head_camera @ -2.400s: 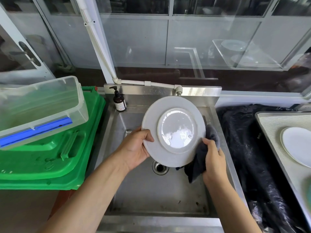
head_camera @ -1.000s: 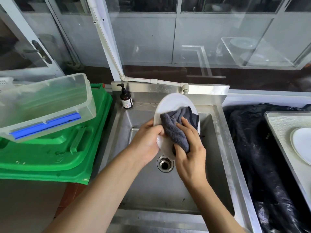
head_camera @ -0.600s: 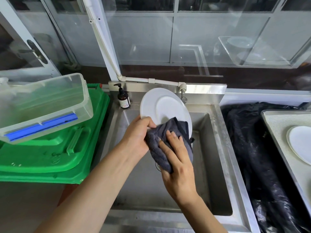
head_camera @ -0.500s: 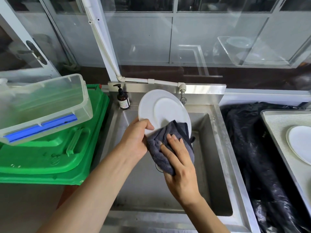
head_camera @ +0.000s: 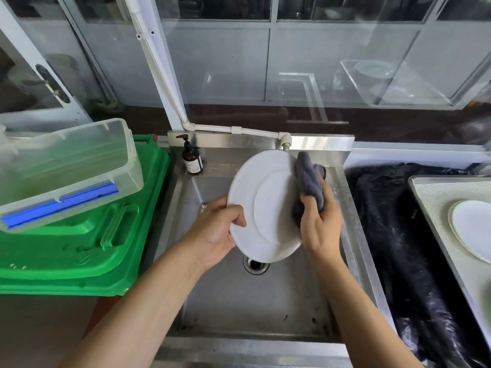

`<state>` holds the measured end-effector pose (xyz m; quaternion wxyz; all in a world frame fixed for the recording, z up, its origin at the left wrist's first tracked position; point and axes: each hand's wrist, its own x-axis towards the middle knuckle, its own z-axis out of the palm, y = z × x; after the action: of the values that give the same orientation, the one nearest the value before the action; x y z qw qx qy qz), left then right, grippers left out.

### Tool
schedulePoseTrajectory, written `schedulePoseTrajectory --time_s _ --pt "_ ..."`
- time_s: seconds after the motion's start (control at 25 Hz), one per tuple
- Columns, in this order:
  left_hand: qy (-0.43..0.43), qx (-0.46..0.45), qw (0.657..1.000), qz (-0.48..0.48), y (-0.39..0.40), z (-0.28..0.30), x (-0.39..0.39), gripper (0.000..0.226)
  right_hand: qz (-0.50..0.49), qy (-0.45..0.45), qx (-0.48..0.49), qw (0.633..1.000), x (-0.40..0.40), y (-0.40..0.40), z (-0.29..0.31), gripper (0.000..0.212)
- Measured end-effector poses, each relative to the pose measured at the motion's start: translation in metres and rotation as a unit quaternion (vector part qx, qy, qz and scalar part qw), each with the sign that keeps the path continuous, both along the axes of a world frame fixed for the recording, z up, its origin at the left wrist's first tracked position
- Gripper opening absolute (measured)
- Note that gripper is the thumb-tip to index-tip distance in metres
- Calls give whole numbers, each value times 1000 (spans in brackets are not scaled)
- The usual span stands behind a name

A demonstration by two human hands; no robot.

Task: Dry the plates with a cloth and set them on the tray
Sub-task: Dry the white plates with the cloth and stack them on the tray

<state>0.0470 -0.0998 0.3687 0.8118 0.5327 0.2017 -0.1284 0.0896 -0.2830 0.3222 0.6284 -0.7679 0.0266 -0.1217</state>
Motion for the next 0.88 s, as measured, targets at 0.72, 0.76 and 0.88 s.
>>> schedulePoseTrajectory --time_s 0.72,0.76,0.88 --pt "3 13 993 116 14 3 15 42 235 -186 -146 943 -44 19 -41 48" --pt "8 24 994 102 14 1 15 42 201 -152 -126 960 -43 20 -44 49" --pt "14 48 997 65 10 3 15 35 106 -68 -48 991 -30 32 -31 50"
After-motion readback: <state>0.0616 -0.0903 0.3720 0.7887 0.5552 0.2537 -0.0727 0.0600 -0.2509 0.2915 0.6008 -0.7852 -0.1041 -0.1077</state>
